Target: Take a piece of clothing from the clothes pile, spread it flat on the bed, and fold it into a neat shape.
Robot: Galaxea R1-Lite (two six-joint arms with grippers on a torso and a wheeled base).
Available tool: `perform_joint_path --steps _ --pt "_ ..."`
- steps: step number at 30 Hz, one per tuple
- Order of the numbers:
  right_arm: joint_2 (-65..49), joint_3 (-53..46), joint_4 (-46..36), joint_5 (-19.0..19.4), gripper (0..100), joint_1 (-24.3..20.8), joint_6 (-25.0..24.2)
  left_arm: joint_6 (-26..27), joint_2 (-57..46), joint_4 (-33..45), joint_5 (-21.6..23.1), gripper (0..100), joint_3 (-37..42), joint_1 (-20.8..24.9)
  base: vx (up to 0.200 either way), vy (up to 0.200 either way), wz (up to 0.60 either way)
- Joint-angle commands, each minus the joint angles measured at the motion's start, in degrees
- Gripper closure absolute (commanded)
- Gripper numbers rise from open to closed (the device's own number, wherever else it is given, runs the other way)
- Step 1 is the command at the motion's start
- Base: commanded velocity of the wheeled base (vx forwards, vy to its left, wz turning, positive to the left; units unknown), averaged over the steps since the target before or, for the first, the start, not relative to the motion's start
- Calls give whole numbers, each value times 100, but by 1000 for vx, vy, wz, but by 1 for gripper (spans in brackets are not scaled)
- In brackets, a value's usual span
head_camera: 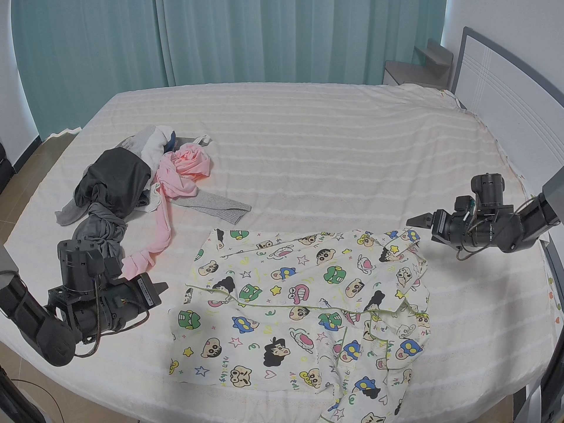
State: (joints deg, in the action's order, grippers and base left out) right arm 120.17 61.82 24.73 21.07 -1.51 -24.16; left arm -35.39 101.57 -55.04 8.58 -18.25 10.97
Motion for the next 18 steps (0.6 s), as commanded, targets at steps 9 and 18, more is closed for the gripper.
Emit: perform_joint_path --steps 9,18 --pt "1544 1658 -645 -744 0 -253 -36 23 609 -1299 -23 100 735 63 0 0 0" --pt "1597 1640 -637 -832 0 -394 -45 23 899 -1571 -32 100 770 63 0 0 0"
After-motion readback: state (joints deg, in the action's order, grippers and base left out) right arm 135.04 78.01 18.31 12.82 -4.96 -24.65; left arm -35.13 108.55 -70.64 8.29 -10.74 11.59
